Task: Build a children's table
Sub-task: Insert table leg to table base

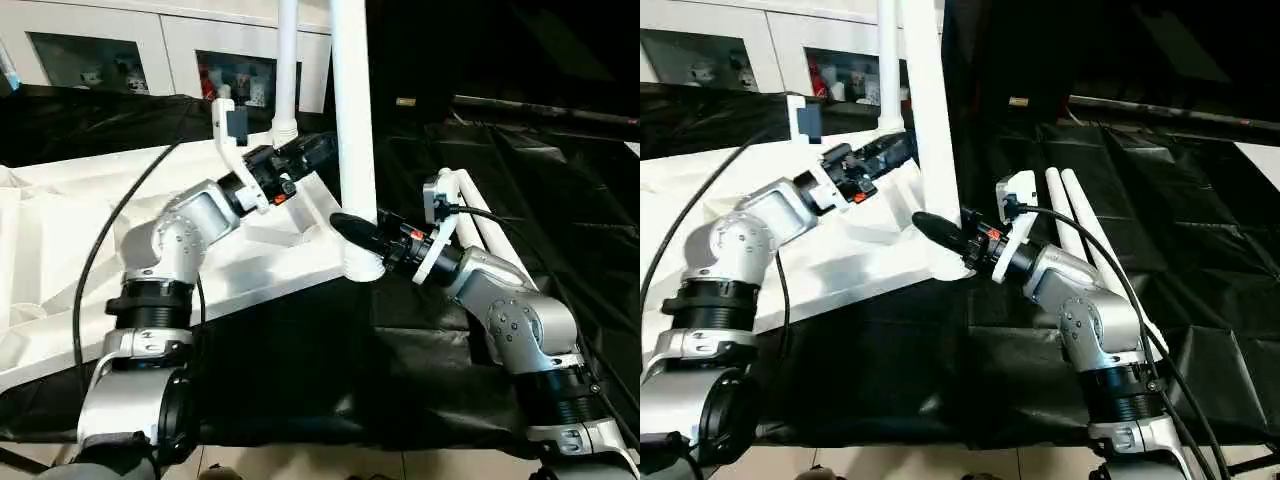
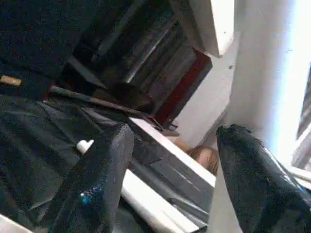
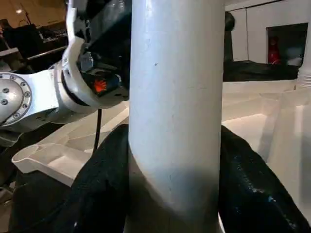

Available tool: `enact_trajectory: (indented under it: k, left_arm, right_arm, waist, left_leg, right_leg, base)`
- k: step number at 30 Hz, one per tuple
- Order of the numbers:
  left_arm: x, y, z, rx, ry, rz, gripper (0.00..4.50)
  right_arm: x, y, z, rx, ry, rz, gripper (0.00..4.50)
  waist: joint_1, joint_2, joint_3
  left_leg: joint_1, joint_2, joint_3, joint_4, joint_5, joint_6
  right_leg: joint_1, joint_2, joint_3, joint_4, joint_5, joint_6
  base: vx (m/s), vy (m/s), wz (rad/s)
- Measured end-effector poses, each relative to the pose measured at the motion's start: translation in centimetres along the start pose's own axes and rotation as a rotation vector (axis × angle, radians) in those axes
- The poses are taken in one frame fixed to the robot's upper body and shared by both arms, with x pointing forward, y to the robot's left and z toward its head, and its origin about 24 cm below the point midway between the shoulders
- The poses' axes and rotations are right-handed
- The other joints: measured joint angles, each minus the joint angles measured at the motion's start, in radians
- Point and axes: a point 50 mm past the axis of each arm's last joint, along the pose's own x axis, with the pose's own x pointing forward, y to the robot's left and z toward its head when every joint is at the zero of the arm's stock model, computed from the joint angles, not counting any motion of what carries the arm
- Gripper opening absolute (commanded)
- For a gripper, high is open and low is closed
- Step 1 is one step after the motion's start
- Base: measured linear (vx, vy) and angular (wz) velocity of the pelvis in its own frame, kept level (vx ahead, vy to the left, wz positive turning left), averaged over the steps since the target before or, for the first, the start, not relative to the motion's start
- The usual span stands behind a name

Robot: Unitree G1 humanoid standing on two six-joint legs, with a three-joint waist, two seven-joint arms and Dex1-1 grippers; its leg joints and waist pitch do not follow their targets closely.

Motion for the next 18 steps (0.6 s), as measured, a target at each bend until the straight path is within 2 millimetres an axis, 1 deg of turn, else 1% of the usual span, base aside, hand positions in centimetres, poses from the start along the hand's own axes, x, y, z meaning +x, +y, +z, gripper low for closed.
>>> enact_trajectory:
  k: [2, 4, 8, 10, 11, 12, 13, 15, 17, 18]
  left_arm:
    - [-0.1, 0.0, 0.0, -0.010, -0.003, -0.004, 3.54]
    - [-0.1, -0.2, 0.2, -0.026, -0.003, -0.021, 3.78]
    - [-0.3, -0.7, 0.3, -0.020, 0.008, -0.064, 3.78]
    - [-0.2, -0.9, 0.1, -0.022, 0.016, -0.081, 3.54]
    - [-0.3, -1.0, 0.0, -0.029, 0.016, -0.091, 3.54]
    - [-0.3, -1.1, -0.1, -0.038, 0.017, -0.101, 3.38]
    - [-0.4, -1.1, -0.1, -0.043, 0.016, -0.111, 3.38]
    - [-0.5, -1.2, 0.0, -0.042, 0.018, -0.128, 3.74]
    - [-0.5, -1.4, 0.0, -0.055, 0.019, -0.147, 3.70]
    - [-0.5, -1.6, 0.0, -0.064, 0.018, -0.172, 3.75]
  right_arm:
    - [0.0, 0.1, 0.1, -0.005, -0.002, 0.004, 1.88]
    - [0.0, 0.2, 0.3, -0.018, 0.000, 0.010, 1.88]
    - [0.2, 0.6, 0.2, -0.036, 0.021, 0.036, 1.88]
    - [0.3, 0.6, 0.1, -0.041, 0.037, 0.039, 1.88]
    - [0.3, 0.7, -0.1, -0.040, 0.045, 0.041, 1.88]
    - [0.3, 0.7, -0.1, -0.038, 0.047, 0.042, 1.88]
    - [0.3, 0.7, -0.1, -0.037, 0.048, 0.041, 1.88]
    - [0.3, 0.7, -0.1, -0.030, 0.048, 0.043, 1.88]
    - [0.2, 0.6, 0.0, -0.027, 0.045, 0.036, 1.88]
    - [0.2, 0.5, 0.0, -0.024, 0.045, 0.025, 1.88]
  waist:
    - [0.000, 0.000, 0.000]
    - [0.000, 0.000, 0.000]
    - [0.000, 0.000, 0.000]
    - [0.001, 0.000, 0.000]
    - [0.002, 0.000, 0.000]
    - [0.002, 0.000, 0.000]
    - [0.002, 0.000, 0.000]
    - [0.001, 0.000, 0.000]
    - [0.001, 0.000, 0.000]
    - [0.001, 0.000, 0.000]
  left_leg:
    - [0.000, 0.000, 0.000, 0.001, 0.000, 0.000]
    - [0.000, 0.000, 0.000, 0.002, 0.000, 0.000]
    - [0.001, 0.000, -0.001, 0.002, 0.000, 0.000]
    - [0.001, 0.000, -0.001, 0.003, 0.000, 0.000]
    - [0.001, 0.000, -0.001, 0.004, 0.000, 0.000]
    - [0.000, 0.000, -0.001, 0.004, 0.000, 0.000]
    - [0.000, 0.000, -0.001, 0.005, 0.000, 0.000]
    - [0.000, 0.000, -0.001, 0.005, 0.000, 0.000]
    - [0.000, 0.000, -0.001, 0.005, 0.000, 0.000]
    - [0.000, 0.000, -0.001, 0.005, 0.000, 0.000]
  right_leg:
    - [0.000, 0.000, 0.000, 0.002, 0.000, 0.000]
    - [0.000, 0.000, 0.000, 0.003, 0.000, 0.000]
    - [0.000, 0.000, 0.000, 0.004, 0.000, 0.000]
    - [0.000, 0.000, 0.000, 0.004, 0.000, 0.000]
    - [0.000, 0.000, 0.000, 0.005, 0.000, 0.000]
    - [0.000, 0.000, 0.000, 0.005, 0.000, 0.000]
    - [0.000, 0.000, 0.000, 0.005, 0.000, 0.000]
    - [0.000, 0.000, 0.000, 0.005, 0.000, 0.000]
    - [0.000, 0.000, 0.000, 0.005, 0.000, 0.000]
    - [0.000, 0.000, 0.000, 0.005, 0.000, 0.000]
  base:
    - [0.000, 0.000, 0.00]
    - [0.000, 0.000, 0.00]
    - [0.000, 0.000, 0.00]
    - [0.000, 0.000, 0.00]
    - [0.000, 0.000, 0.00]
    - [0.000, 0.000, 0.00]
    - [0.000, 0.000, 0.00]
    - [0.000, 0.000, 0.00]
    - [0.000, 0.000, 0.00]
    - [0.000, 0.000, 0.00]
